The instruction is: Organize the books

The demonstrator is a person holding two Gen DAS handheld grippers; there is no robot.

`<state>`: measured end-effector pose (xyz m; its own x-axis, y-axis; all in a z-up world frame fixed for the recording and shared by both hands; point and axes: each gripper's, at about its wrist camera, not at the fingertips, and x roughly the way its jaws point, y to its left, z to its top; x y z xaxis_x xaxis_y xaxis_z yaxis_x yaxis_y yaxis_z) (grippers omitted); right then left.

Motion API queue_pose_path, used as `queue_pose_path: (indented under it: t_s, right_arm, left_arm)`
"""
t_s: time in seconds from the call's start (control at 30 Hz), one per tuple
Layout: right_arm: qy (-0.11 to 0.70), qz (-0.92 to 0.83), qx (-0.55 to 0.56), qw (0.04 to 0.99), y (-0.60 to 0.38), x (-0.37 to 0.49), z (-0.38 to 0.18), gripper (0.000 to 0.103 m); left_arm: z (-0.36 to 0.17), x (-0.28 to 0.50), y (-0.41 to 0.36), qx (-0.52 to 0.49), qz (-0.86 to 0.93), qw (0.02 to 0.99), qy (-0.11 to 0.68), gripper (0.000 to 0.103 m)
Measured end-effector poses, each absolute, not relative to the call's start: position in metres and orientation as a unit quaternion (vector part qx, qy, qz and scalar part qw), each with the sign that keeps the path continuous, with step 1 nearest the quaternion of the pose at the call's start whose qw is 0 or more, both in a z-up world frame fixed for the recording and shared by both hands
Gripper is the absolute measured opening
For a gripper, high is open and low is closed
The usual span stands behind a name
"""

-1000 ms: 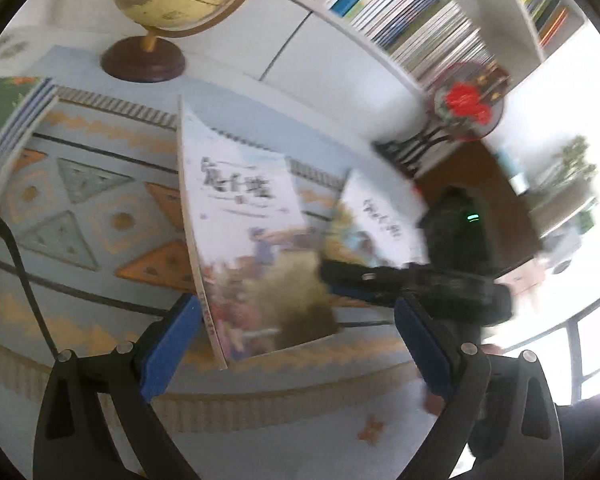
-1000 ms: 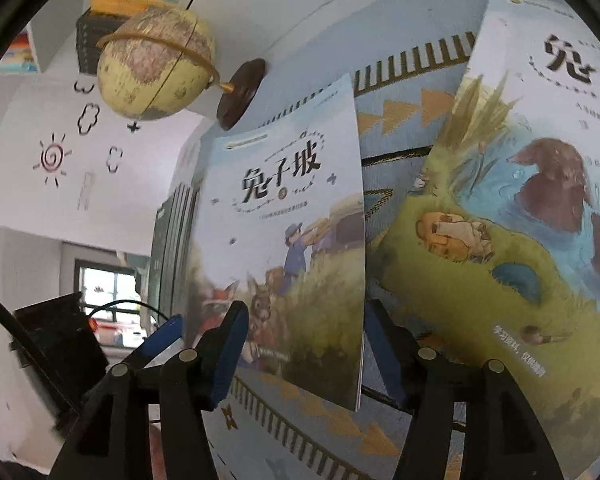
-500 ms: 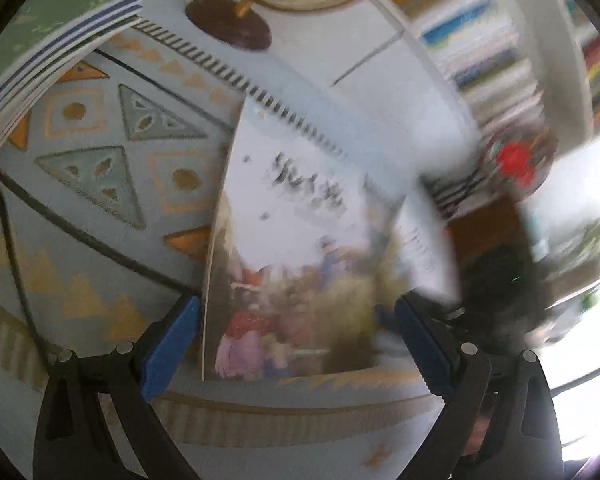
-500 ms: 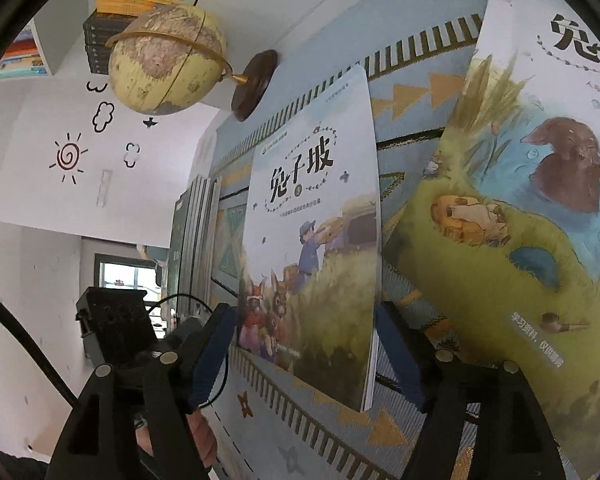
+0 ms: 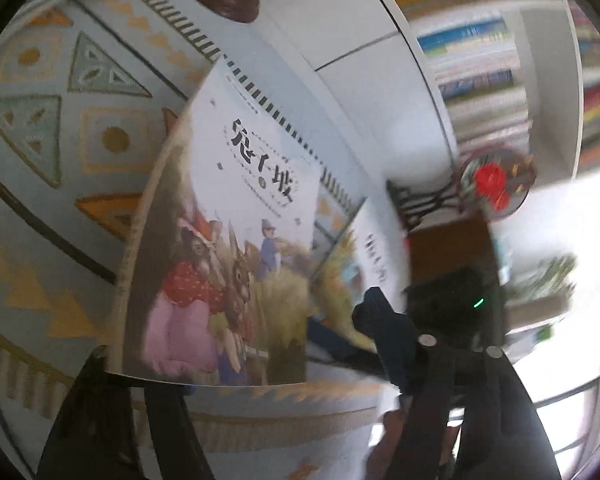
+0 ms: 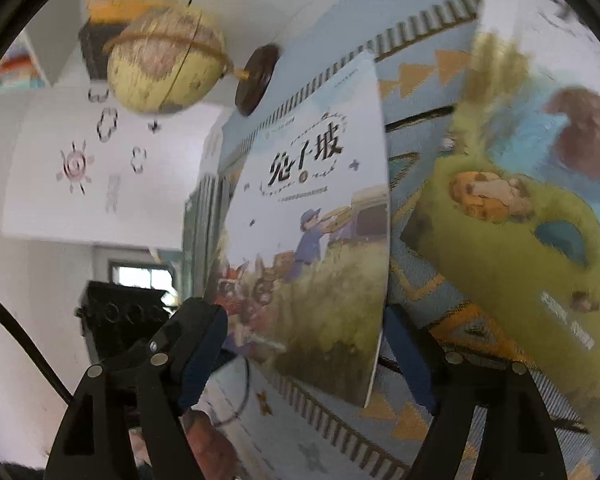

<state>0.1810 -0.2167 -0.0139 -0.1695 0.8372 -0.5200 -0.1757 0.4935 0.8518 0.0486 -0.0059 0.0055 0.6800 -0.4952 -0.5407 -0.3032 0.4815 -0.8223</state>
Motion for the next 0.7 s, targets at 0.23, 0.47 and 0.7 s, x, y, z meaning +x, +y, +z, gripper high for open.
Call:
queue_pose_path:
  t_s: [0.23, 0.47, 0.7]
  right_arm:
    - [0.643, 0.415, 0.337, 0.549, -0.241, 0.169, -0.023, 0.082]
    - [0.603, 0.378, 0.473, 0.519, -0.241, 0.191, -0.036, 0.082]
    - [0.608, 0.376, 0.405, 0.57, -0.205, 0.185, -0.026, 0.025]
  left_arm:
    - [0.016, 0.056, 0.009, -0.597, -0.115, 0.714, 0.346, 0.045]
    - [0.012, 0.059, 0.008, -0.588, -0.112, 0.71, 0.371, 0.045]
    - [0.016, 0.06, 0.001, -0.529, -0.098, 0.736, 0.41, 0.045]
